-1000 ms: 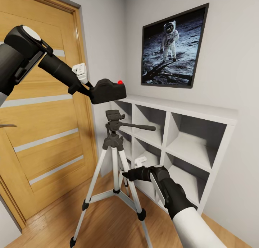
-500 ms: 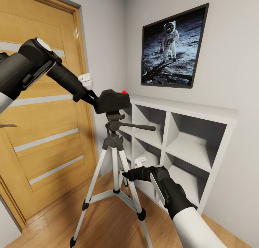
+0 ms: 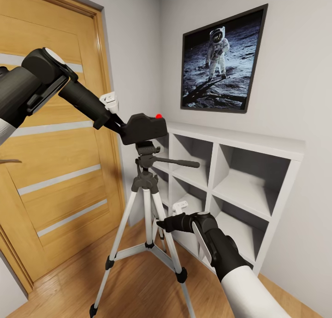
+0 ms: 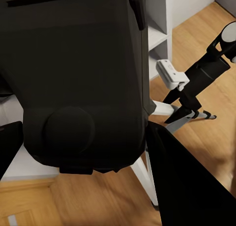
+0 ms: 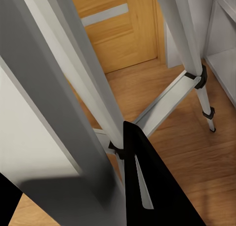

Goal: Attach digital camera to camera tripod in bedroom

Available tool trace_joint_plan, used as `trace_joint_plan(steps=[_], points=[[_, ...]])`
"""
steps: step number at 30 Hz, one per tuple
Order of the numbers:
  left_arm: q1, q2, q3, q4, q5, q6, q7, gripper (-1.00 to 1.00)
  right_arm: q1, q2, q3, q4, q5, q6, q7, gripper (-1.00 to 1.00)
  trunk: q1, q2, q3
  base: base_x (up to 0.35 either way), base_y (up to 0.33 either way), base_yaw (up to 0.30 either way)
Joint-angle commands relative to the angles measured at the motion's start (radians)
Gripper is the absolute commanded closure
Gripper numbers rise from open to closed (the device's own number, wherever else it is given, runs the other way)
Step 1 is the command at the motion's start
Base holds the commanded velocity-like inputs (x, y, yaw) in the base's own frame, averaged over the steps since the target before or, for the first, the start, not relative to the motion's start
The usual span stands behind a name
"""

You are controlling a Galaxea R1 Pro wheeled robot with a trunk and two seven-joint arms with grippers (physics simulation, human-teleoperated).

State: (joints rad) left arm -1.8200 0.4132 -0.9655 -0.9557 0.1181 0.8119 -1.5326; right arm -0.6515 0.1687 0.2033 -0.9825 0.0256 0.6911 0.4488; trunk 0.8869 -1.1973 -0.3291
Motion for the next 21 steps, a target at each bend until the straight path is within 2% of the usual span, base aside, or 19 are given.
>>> trace_joint_plan(steps=[1,8,16,21], points=[[-0.002,0.001,-0.005,-0.001,0.005,0.006,0.000,1.00,0.000,0.000,-0.001,0.001,0.030,0.001,0.004,1.00,0.000,-0.001,-0.002,0.000,0.000,0.000],[-0.002,-0.003,-0.009,-0.003,0.002,0.006,0.001,1.00,0.000,0.000,-0.001,0.001,0.030,0.001,0.004,1.00,0.000,-0.001,-0.002,0.000,0.000,0.000],[-0.002,-0.004,-0.009,-0.028,0.000,0.005,0.066,1.00,0.000,0.000,-0.001,0.001,0.030,0.001,0.004,1.00,0.000,-0.001,-0.002,0.000,0.000,0.000],[-0.002,-0.003,-0.009,-0.052,0.001,0.005,0.081,1.00,0.000,0.000,-0.001,0.001,0.030,0.001,0.004,1.00,0.000,-0.001,-0.002,0.000,0.000,0.000]])
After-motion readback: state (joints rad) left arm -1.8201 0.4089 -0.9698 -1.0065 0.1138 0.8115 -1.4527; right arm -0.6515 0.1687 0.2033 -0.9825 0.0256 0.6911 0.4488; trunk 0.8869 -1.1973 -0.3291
